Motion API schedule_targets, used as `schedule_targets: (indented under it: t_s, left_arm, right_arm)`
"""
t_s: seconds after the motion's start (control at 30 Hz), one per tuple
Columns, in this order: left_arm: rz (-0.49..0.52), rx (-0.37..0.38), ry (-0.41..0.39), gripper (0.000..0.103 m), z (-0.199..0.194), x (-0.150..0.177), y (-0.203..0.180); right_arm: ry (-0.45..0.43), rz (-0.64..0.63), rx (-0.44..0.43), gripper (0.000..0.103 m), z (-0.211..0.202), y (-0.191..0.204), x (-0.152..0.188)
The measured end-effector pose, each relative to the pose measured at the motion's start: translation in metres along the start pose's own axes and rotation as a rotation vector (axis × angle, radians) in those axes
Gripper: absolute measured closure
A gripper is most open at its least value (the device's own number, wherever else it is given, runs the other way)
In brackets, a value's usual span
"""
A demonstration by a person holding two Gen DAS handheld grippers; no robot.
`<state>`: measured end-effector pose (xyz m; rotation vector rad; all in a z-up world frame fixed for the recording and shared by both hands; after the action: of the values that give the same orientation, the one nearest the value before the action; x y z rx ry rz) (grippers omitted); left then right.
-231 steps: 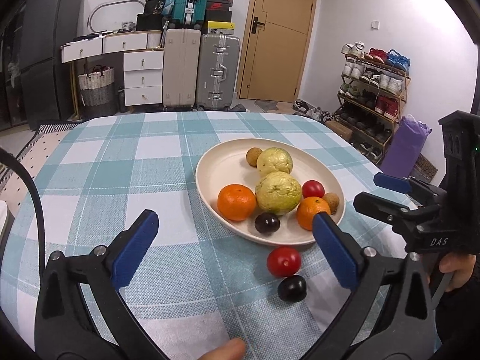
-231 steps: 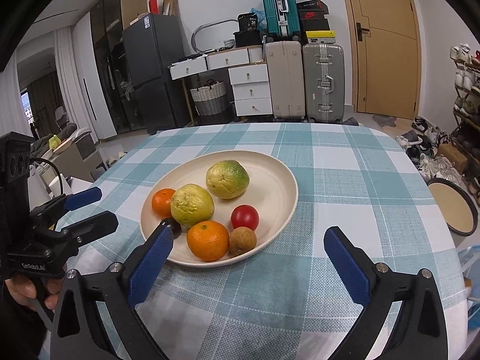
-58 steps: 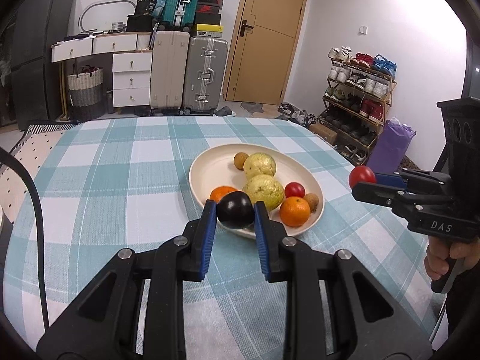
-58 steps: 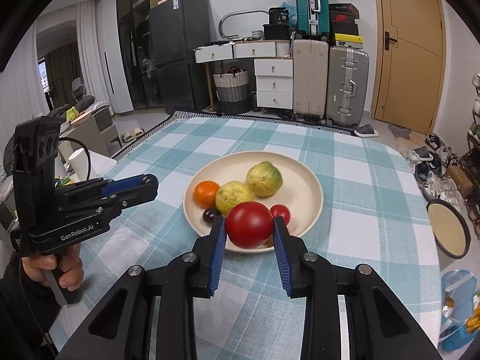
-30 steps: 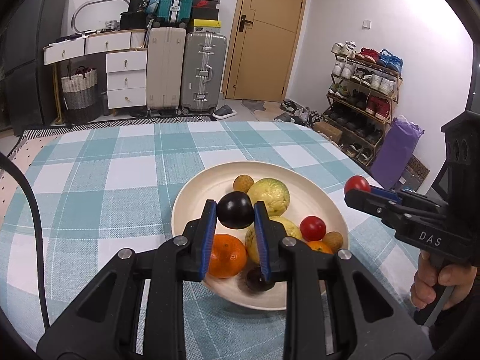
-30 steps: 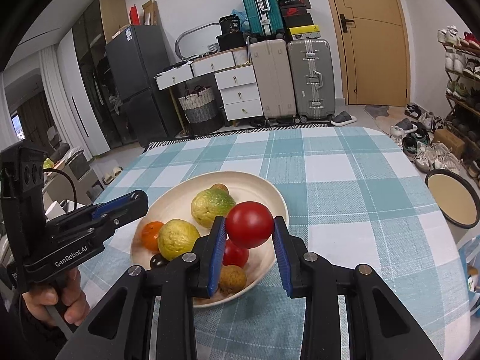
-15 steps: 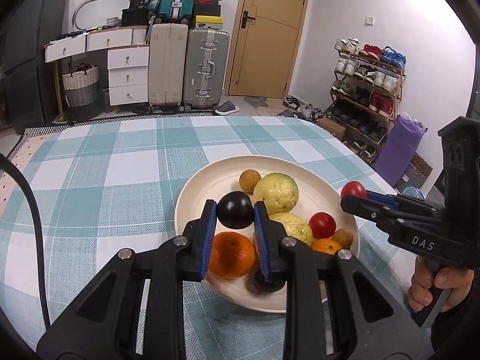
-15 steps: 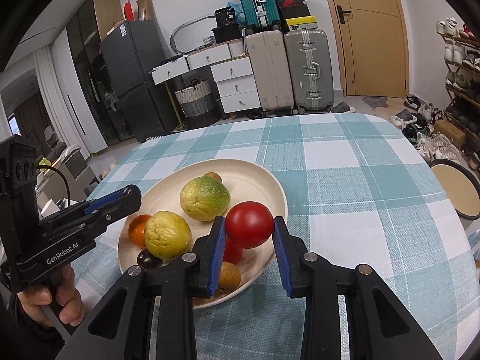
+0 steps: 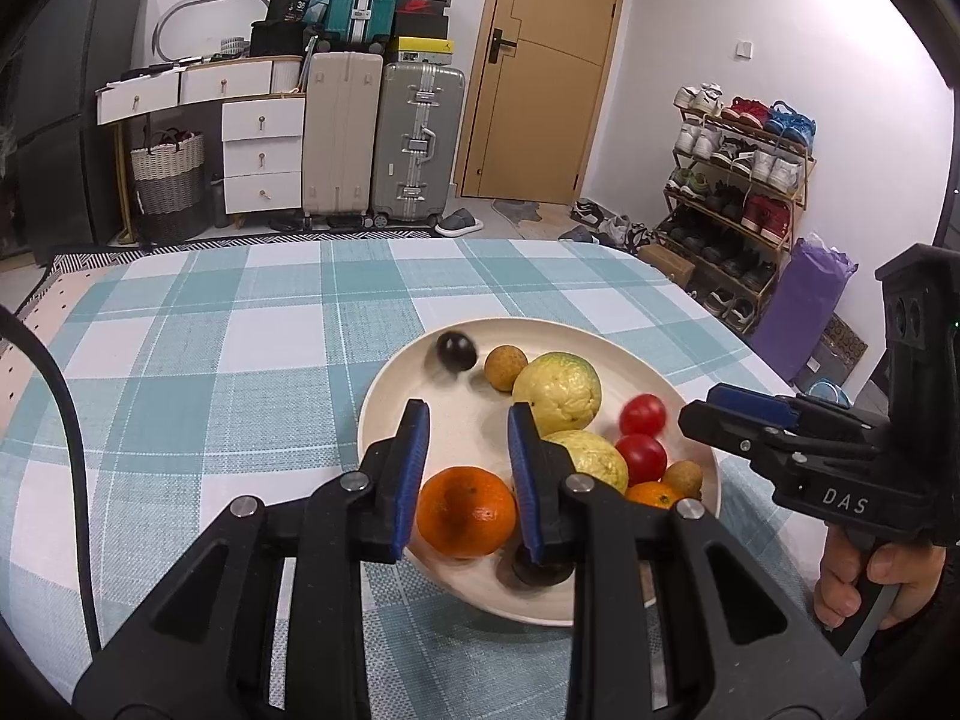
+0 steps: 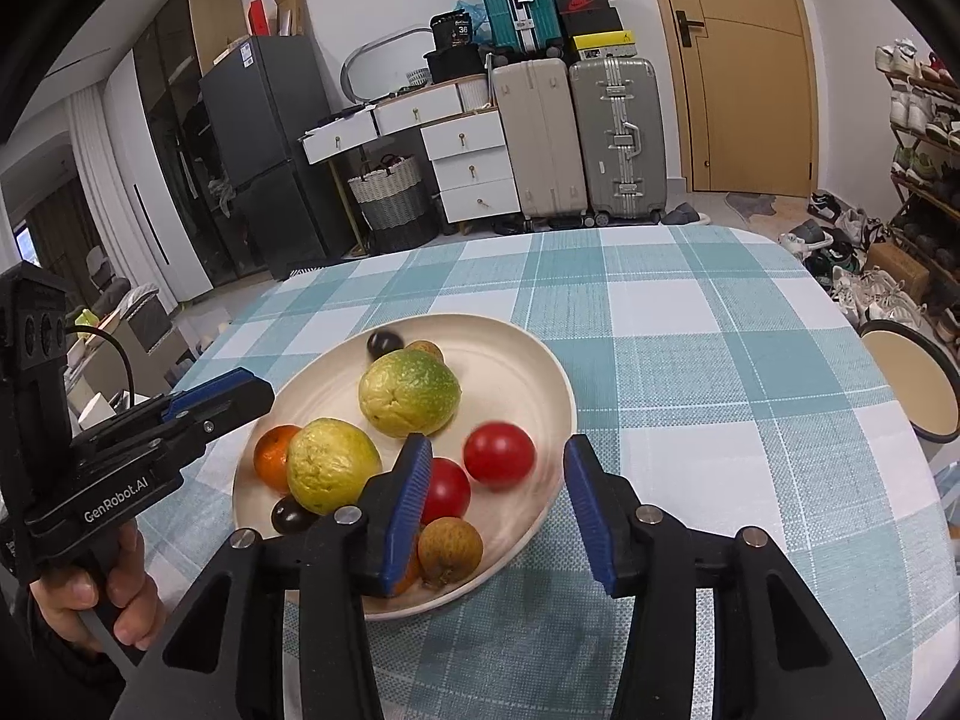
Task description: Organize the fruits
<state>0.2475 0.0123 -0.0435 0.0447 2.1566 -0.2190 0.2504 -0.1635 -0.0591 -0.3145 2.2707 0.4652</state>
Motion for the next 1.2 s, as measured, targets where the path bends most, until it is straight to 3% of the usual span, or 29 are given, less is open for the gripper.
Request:
schedule_targets:
  t_s: [0.03,0.13,0.2,0.43,0.47,0.5,0.93,1.2]
  left_arm:
    - [0.000,-0.005,-0.001,0.074,0.000,0.000,0.000]
    - [0.002,-0.034,-0.006,0.051,-0.003,0.002,0.001]
    - [0.007,-0.057,-0.017,0.030,-0.009,0.004,0.002]
    - [0.010,-0.079,-0.041,0.013,-0.034,0.011,0.002]
    - [0.008,-0.087,-0.044,0.006,-0.039,0.012,0.002]
    - [0.004,-0.092,-0.049,0.001,-0.044,0.014,0.001]
    - [0.017,-0.087,-0.142,0.001,-0.102,0.039,-0.014]
    - [0.043,-0.095,-0.147,0.001,-0.105,0.040,-0.024]
  right_arm:
    - [-0.003,-0.002,0.001,0.052,0.000,0.000,0.000]
    - [-0.011,-0.022,0.015,0.044,-0.003,0.003,0.001]
    - [-0.015,-0.051,0.018,0.036,-0.007,0.007,0.003]
    - [-0.047,-0.100,0.000,0.008,-0.026,0.019,0.008]
    - [-0.052,-0.102,-0.003,0.001,-0.029,0.020,0.008]
    - [-0.059,-0.103,-0.007,0.000,-0.033,0.021,0.010]
    - [-0.153,-0.130,-0.062,0.000,-0.073,0.025,0.028]
    - [-0.202,-0.155,-0.067,0.000,-0.078,0.027,0.030]
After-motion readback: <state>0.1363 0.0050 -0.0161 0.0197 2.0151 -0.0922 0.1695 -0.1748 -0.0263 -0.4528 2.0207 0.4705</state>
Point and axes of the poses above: each gripper's, at about its wrist camera, not at the fingertips, and z roughly the way its jaws point, y to its left, x to its underside, the point moved 3 cm from there along z, roughly the way its jaws point, and after that the axes turned 3 degrees about z, right-handed, at the moved point
